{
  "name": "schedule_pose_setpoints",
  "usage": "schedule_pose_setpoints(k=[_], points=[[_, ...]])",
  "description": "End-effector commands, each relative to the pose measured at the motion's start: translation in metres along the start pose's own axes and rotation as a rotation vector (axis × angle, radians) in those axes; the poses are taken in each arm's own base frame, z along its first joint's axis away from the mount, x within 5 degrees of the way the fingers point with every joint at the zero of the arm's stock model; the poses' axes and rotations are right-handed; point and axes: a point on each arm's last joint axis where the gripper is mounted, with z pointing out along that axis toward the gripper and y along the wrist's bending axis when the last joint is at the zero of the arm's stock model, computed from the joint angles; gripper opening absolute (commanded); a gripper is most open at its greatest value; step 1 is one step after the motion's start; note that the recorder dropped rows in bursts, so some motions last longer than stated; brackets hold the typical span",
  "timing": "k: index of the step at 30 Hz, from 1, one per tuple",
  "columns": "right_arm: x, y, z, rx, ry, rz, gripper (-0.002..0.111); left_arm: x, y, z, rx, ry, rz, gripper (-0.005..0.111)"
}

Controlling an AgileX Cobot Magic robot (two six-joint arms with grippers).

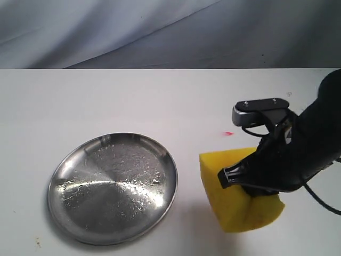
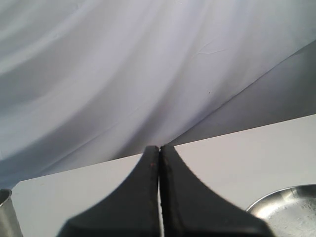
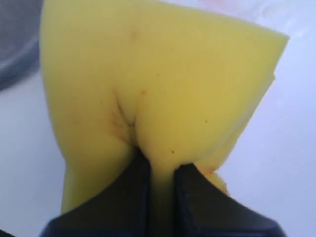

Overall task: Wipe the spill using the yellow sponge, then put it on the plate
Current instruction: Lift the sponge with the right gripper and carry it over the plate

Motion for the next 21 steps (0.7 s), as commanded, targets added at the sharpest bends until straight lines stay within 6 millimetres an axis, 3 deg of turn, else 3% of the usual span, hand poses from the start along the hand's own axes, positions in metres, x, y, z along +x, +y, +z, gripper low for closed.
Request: schedule_pose_setpoints(k=[1,6,11,21], points=[[0.005,0.017,-0.051,-0.101,-0.185,-0.009,0.0,-0.002,0.001,0.0,-0.007,-0.013,-0.013,0.0],[-0.006,0.026,-0.084,-0.168,-0.305,-0.011,0.0,-0.002,0.001,0.0,-0.007,-0.013,-0.013,0.0],[-0.028,0.038,-0.087,-0.246,-0.379,-0.043,0.0,-0.002,0.001,0.0,-0.007,-0.013,-0.013,0.0],[-0.074,0.094,-0.023,-0.283,-0.362,-0.216,0.0,-0.002,0.001,0.0,-0.007,-0.013,-0.013,0.0]])
